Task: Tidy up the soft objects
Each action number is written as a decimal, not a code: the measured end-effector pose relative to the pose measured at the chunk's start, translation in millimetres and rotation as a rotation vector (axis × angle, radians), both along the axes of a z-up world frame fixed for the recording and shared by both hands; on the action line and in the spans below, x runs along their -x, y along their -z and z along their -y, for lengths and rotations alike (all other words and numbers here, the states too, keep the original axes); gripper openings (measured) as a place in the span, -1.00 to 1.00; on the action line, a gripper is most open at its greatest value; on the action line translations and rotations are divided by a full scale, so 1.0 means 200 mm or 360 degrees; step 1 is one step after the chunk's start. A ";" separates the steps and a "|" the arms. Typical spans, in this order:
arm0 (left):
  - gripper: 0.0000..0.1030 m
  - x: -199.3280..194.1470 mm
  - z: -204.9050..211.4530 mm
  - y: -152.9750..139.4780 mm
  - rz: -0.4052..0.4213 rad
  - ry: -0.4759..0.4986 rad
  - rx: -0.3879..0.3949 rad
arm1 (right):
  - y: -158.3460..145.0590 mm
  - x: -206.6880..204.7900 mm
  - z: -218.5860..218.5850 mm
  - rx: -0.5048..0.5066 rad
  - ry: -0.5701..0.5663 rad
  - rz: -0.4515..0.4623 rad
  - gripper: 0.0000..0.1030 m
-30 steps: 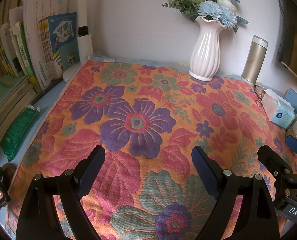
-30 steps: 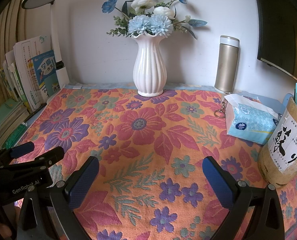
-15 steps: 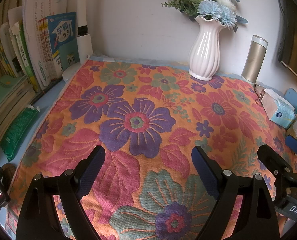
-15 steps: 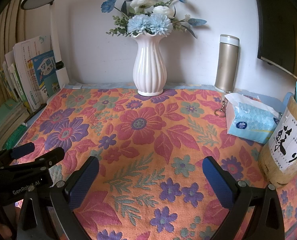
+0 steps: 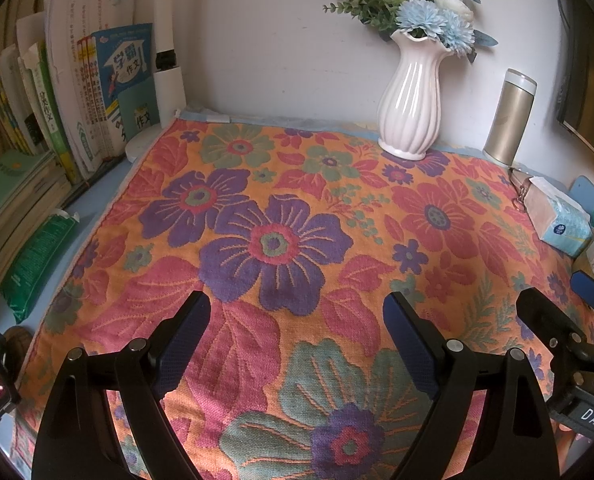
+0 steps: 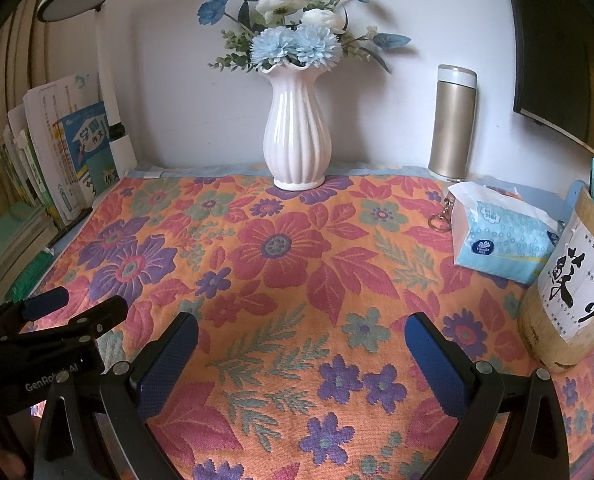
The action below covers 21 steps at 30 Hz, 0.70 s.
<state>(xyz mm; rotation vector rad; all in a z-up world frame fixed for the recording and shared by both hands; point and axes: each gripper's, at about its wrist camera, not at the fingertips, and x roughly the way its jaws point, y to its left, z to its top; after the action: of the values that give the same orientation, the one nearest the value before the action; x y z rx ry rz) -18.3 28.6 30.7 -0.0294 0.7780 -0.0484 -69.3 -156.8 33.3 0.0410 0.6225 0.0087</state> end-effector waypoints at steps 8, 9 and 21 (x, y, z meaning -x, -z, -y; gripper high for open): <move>0.70 -0.01 -0.01 0.00 -0.0011 0.0005 0.0000 | 0.00 0.00 0.00 -0.0001 0.0000 -0.0001 1.00; 0.70 -0.01 -0.01 0.01 -0.0013 0.0007 0.0000 | 0.00 0.00 0.00 0.0000 0.0000 -0.0001 1.00; 0.70 -0.01 0.03 0.00 0.0007 -0.0019 -0.0124 | 0.00 0.00 0.00 -0.0004 0.0005 -0.0007 1.00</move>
<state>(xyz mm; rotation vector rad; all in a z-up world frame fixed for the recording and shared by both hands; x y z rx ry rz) -16.6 22.4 30.9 0.0399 0.7745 -0.0072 -69.5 -157.3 33.4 0.0444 0.6267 0.0064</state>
